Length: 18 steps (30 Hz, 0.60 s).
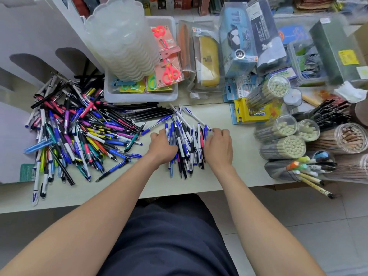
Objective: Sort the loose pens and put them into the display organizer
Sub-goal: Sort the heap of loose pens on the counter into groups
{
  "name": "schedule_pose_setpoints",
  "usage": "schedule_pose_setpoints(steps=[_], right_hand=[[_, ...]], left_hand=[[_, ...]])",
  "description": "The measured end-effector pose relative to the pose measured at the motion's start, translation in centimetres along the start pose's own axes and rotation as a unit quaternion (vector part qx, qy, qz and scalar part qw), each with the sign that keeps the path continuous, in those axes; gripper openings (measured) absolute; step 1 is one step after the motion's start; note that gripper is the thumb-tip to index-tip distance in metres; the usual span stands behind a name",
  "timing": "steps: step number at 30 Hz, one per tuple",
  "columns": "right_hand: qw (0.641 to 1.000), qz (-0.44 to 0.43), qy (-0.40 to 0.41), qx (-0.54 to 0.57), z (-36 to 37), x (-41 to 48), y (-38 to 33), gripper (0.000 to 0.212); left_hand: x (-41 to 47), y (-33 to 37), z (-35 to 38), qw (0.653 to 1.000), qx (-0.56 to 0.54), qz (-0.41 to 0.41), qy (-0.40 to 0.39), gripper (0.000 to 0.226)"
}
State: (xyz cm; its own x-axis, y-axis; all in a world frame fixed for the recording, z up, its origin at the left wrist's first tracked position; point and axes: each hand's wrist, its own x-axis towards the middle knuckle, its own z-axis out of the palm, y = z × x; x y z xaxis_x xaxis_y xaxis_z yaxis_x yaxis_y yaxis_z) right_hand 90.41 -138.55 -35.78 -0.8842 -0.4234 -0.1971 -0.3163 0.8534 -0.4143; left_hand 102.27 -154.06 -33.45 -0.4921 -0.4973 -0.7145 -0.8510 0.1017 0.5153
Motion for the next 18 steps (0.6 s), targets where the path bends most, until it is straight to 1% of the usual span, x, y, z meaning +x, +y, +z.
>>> schedule_pose_setpoints(steps=[2,3,4,6,8,9,11,13,14,16,18], right_hand=[[0.999,-0.032,-0.006,-0.007,-0.1,2.0,-0.3,0.034],[0.999,-0.041,-0.014,-0.009,-0.2,3.1,-0.5,0.034],[0.999,-0.047,-0.022,-0.013,-0.3,4.2,-0.6,0.033],[0.996,-0.073,-0.034,-0.039,-0.5,6.0,-0.9,0.031],[0.990,-0.112,-0.045,-0.079,-0.4,7.2,-1.2,0.028],[0.984,-0.130,-0.048,-0.108,-0.2,7.6,-1.5,0.027],[0.971,-0.156,-0.054,-0.171,0.1,8.3,-2.3,0.023],[0.964,-0.166,-0.046,-0.203,0.0,8.6,-3.0,0.017],[0.964,-0.171,-0.034,-0.199,-0.3,8.6,-3.3,0.015],[0.975,-0.164,0.006,-0.153,-1.1,8.2,-3.3,0.014],[0.990,-0.109,0.032,-0.079,-2.0,7.1,-2.6,0.017]], left_hand=[[0.1,0.2,0.0,0.999,0.029,-0.008,0.013,0.068],[0.2,0.4,0.0,0.998,0.052,-0.003,0.040,0.064],[0.3,0.7,-0.1,0.994,0.073,0.014,0.076,0.061],[0.5,1.6,-0.5,0.980,0.099,0.081,0.150,0.050],[1.0,2.9,-1.0,0.964,0.124,0.140,0.190,0.039],[1.5,3.6,-1.2,0.959,0.137,0.150,0.198,0.034],[2.6,5.1,-1.3,0.956,0.155,0.127,0.213,0.028],[3.7,6.6,-1.3,0.959,0.171,0.077,0.213,0.036],[4.1,7.2,-1.3,0.961,0.178,0.055,0.206,0.040],[4.6,8.1,-1.1,0.964,0.185,0.026,0.189,0.043],[5.0,8.7,-1.1,0.966,0.185,0.008,0.180,0.043]])
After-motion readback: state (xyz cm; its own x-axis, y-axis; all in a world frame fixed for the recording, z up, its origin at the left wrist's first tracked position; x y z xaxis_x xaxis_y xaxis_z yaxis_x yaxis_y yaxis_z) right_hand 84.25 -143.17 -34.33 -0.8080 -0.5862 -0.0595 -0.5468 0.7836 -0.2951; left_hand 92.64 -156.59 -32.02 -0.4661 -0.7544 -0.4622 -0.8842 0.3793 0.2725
